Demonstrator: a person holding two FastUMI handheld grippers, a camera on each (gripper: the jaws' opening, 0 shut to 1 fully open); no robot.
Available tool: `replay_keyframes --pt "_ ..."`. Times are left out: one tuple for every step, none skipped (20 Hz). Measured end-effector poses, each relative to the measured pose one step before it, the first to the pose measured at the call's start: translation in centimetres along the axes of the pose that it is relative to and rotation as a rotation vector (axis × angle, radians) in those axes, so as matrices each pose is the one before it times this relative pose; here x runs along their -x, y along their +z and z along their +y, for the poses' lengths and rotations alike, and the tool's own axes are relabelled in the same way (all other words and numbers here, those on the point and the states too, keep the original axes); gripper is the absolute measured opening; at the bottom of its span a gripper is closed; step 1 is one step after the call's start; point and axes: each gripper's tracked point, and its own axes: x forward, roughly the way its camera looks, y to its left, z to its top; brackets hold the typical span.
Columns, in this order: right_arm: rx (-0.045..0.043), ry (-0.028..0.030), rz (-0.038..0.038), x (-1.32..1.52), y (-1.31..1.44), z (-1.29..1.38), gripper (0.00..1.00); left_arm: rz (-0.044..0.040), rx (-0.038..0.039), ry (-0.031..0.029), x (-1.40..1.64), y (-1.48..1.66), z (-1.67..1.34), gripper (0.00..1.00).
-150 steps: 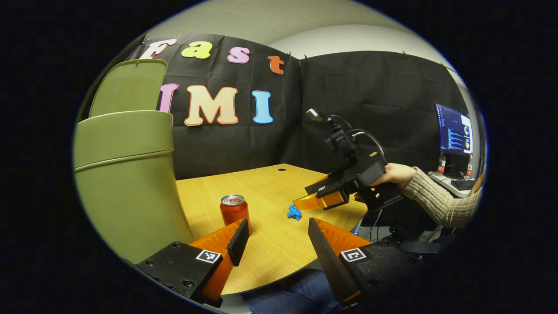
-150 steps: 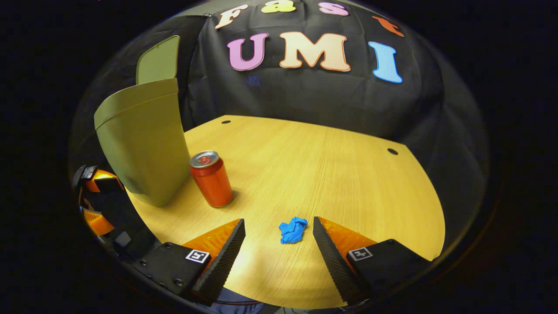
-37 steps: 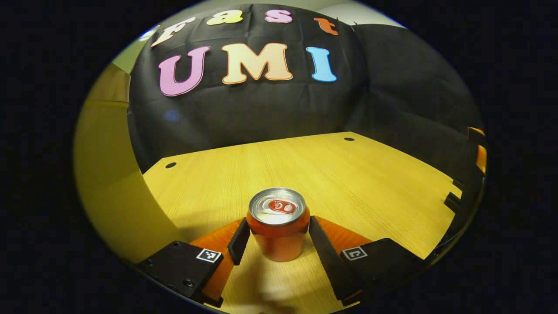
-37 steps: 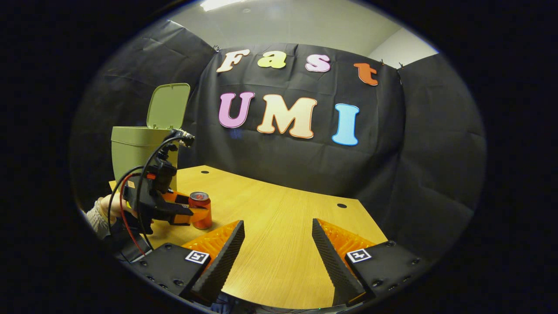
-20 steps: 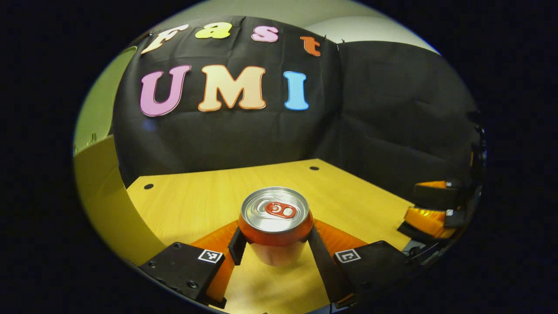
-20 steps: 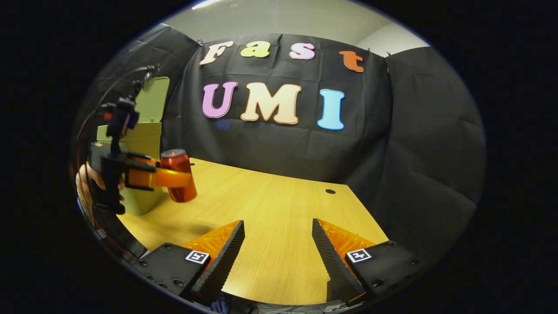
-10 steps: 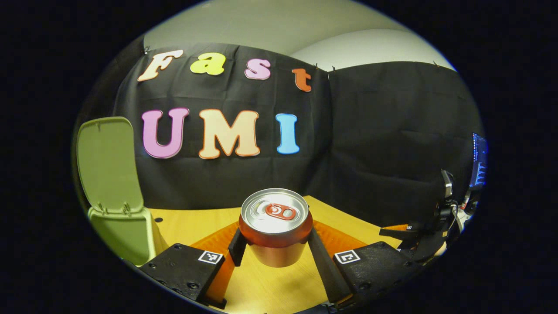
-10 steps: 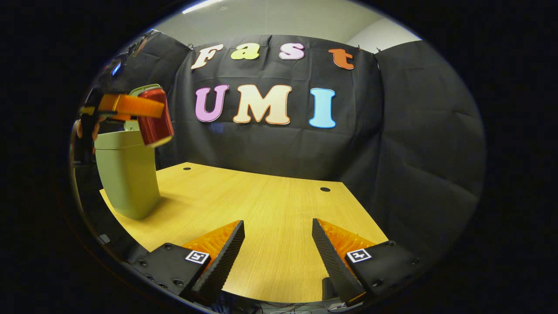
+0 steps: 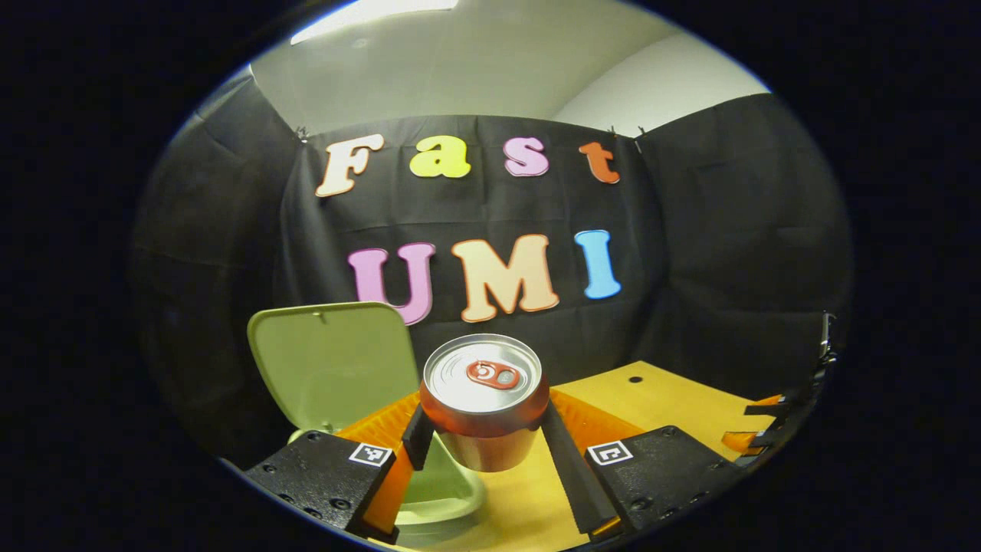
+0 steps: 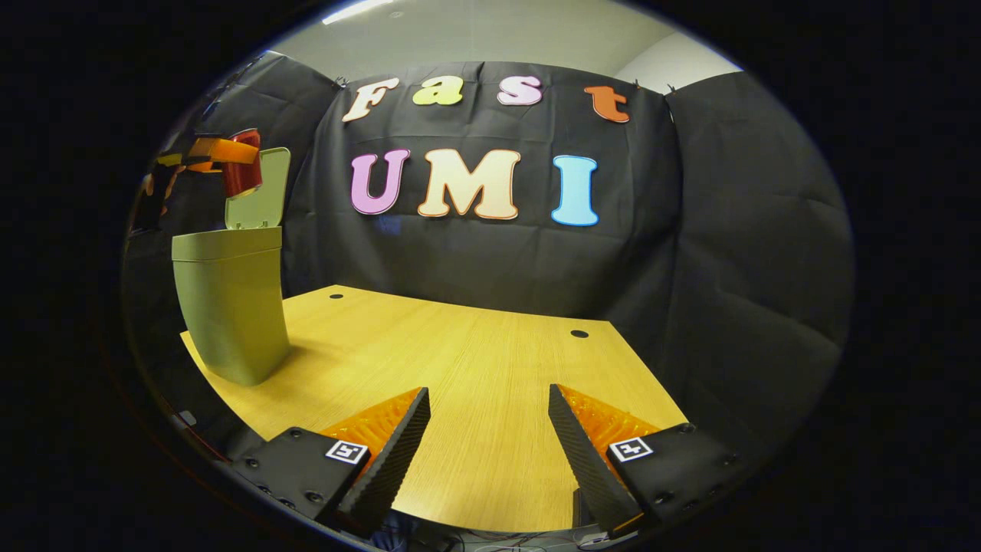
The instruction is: Press the lid of the desktop garbage bin to open it, pick up the crumpled paper on the desktop and throw it into the bin, then pick up the pop can on the desktop and drop it into the bin, and finally close the garbage bin lid.
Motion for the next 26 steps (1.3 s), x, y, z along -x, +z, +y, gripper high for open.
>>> replay_keyframes --pt "0.00391 0.00166 0.00591 -0.053 -0.221 0.102 0.98 0.00730 -0.00364 0.02849 0.652 -0.383 1.181 0.77" --pt "0.00391 0.00044 0.00390 -0.100 -0.096 0.035 0.98 0.00304 0.00357 0.02637 0.187 -0.246 1.421 0.77" --pt "0.00244 0.00134 0.00268 -0.001 -0.092 0.070 0.98 0.00627 0.00635 0.02801 0.154 -0.262 1.490 0.77" --pt "0.00082 0.00251 0.00148 -0.028 0.053 0.068 0.98 0.00419 0.01309 0.02747 0.012 -0.262 1.444 0.77" --pt "-0.00037 0.00377 -0.00036 0.058 -0.009 0.127 1.00 0.01011 0.01193 0.02406 -0.120 -0.347 1.251 0.77" --pt "-0.00076 0.00417 -0.00024 -0.010 0.016 0.121 0.98 0.01378 0.00480 0.02393 -0.210 -0.470 1.202 0.77" --pt "-0.00066 0.00186 0.00000 -0.044 -0.030 0.064 1.00 0.01454 -0.00076 0.02389 -0.248 -0.502 1.178 0.77" --pt "-0.00044 -0.00080 -0.00017 -0.045 0.039 -0.016 1.00 0.01896 -0.00705 0.01696 -0.261 -0.637 0.917 0.77" --pt "-0.00071 -0.00246 0.00033 -0.028 -0.022 -0.125 0.98 0.02375 -0.00217 0.01315 -0.245 -0.723 0.669 0.77" --pt "-0.00048 -0.00192 0.00201 -0.051 0.004 -0.061 0.98 0.01465 0.00792 0.00601 -0.210 -0.433 0.493 0.80" --pt "-0.00024 -0.00118 0.00286 -0.122 -0.127 -0.033 0.98 0.01045 0.01271 0.00189 -0.217 -0.206 0.215 0.78" --pt "-0.00043 -0.00133 0.00346 -0.157 -0.082 0.032 0.98 0.00391 0.01417 0.00475 -0.254 -0.107 0.325 0.80" --pt "-0.00104 -0.00131 0.00385 0.019 -0.135 -0.124 0.98 -0.00149 0.01010 0.00279 -0.292 -0.019 0.174 0.78" --pt "-0.00170 -0.00142 0.00401 -0.065 -0.146 -0.091 0.98 -0.00159 0.00525 0.00794 -0.171 0.174 0.237 0.79" --pt "-0.00205 -0.00183 0.00331 -0.068 -0.041 -0.106 0.99 -0.00342 0.00016 0.00814 -0.119 0.179 0.408 0.82" --pt "-0.00195 -0.00155 0.00300 -0.102 -0.020 -0.057 0.98 -0.00776 0.00051 0.00921 -0.167 0.500 0.279 0.84" --pt "-0.00137 -0.00122 0.00163 -0.040 -0.192 -0.071 0.98 -0.00663 0.00057 0.00812 -0.126 0.505 0.269 0.85" --pt "-0.00146 -0.00166 0.00169 -0.041 0.053 -0.085 0.98 -0.01900 0.00325 0.00782 -0.061 0.836 0.210 0.85" --pt "-0.00109 -0.00124 0.00153 -0.034 -0.144 -0.123 0.98 -0.01719 -0.00246 0.00784 -0.047 0.880 0.158 0.85" --pt "-0.00109 -0.00045 0.00200 -0.027 -0.072 -0.018 0.98 -0.01821 -0.00906 0.00955 -0.086 0.820 0.149 0.87" --pt "-0.00090 -0.00008 0.00189 -0.011 -0.024 -0.047 1.00 -0.02380 -0.01227 0.01029 -0.194 1.007 0.177 0.87" --pt "-0.00098 -0.00119 0.00272 -0.112 -0.032 -0.031 0.98 -0.02242 -0.01644 0.00330 -0.092 1.034 -0.096 0.86" --pt "-0.00101 -0.00141 0.00223 -0.092 -0.032 -0.094 0.98 -0.02278 -0.01144 -0.00091 -0.081 0.925 -0.344 0.84" --pt "-0.00046 -0.00012 0.00266 -0.039 -0.067 0.009 0.98 -0.02073 -0.00624 -0.01281 -0.093 0.871 -0.736 0.84" --pt "0.00057 0.00007 0.00255 0.041 -0.148 -0.063 0.98 -0.01654 -0.00730 -0.01310 -0.122 0.684 -0.809 0.86" --pt "0.00060 -0.00138 0.00083 -0.005 -0.022 -0.036 0.98 -0.01237 -0.01237 -0.00563 -0.221 0.672 -0.576 0.86"
